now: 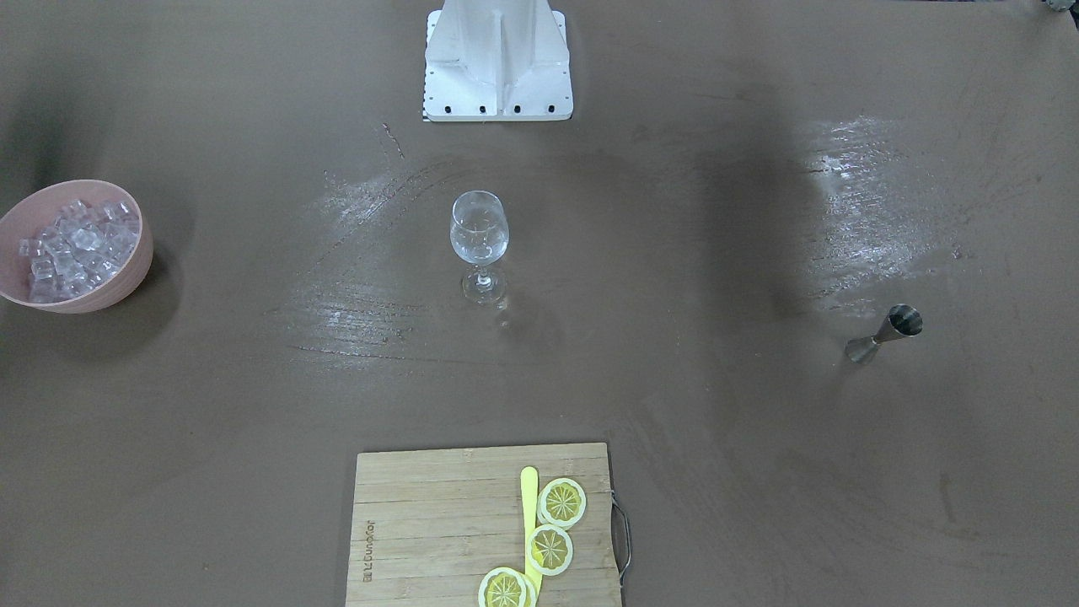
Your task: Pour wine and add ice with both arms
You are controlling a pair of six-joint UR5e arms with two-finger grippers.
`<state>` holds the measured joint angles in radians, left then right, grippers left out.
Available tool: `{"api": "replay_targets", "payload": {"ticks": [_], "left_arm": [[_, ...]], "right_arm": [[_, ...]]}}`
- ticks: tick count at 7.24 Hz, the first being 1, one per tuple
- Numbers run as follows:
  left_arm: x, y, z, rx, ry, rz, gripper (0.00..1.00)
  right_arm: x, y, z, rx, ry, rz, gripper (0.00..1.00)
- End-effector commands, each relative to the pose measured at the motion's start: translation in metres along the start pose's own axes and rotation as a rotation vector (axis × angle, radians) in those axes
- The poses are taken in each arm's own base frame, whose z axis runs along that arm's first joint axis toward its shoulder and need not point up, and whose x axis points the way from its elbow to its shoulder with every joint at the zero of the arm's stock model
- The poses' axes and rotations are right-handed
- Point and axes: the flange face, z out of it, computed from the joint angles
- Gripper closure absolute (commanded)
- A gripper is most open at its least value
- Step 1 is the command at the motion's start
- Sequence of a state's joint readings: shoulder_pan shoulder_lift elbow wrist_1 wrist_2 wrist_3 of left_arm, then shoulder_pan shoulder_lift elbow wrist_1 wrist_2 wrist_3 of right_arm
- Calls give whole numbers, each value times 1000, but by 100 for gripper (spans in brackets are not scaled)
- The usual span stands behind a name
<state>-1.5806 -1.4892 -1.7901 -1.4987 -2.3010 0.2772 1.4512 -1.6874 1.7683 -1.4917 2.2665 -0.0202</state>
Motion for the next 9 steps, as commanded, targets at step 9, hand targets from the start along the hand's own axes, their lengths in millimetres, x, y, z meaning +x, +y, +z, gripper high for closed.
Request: {"api": "replay_targets", "payload": {"ticks": [9], "left_arm": [[-19, -72, -1, 268, -75, 211, 2]], "right_arm": [[-3, -9, -4, 126, 7, -58, 0]]}}
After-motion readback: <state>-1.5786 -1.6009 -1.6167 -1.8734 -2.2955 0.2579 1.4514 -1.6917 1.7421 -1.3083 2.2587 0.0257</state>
